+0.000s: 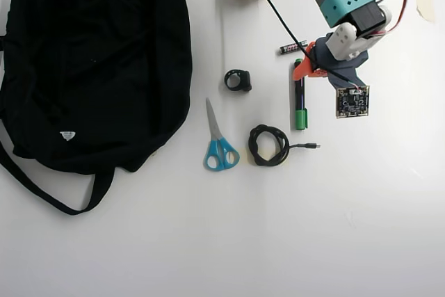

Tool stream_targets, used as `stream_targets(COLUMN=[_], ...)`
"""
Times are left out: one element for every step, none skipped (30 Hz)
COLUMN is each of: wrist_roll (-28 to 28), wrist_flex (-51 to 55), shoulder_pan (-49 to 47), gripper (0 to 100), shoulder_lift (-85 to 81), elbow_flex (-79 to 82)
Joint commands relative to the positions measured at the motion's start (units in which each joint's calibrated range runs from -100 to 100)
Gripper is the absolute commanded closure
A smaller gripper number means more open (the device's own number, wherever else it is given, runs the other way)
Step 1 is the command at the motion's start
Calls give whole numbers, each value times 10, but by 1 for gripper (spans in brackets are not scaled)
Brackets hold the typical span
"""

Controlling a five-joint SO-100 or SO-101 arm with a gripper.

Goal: Put the green marker into the black bag

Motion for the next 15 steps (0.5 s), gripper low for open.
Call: stream_targets(wrist_roll=[3,1,1,1,1,1,1,1,1,-2,-3,-4,-7,-9,-11], wrist_flex=[-18,-18,-22,-26,-29,-29,-30,-30,-30,-30,-30,-30,-30,-29,-29], shoulder_pan=[8,11,14,17,19,22,22,23,23,23,23,23,23,23,22], gripper=[75,75,75,75,75,75,75,75,75,75,75,75,75,75,75], shoulder_lift=[10,18,26,34,39,43,44,44,44,44,44,44,45,45,45], elbow_flex=[-4,-4,-4,-9,-13,-15,-15,-15,-15,-15,-14,-9,-5,-4,-4])
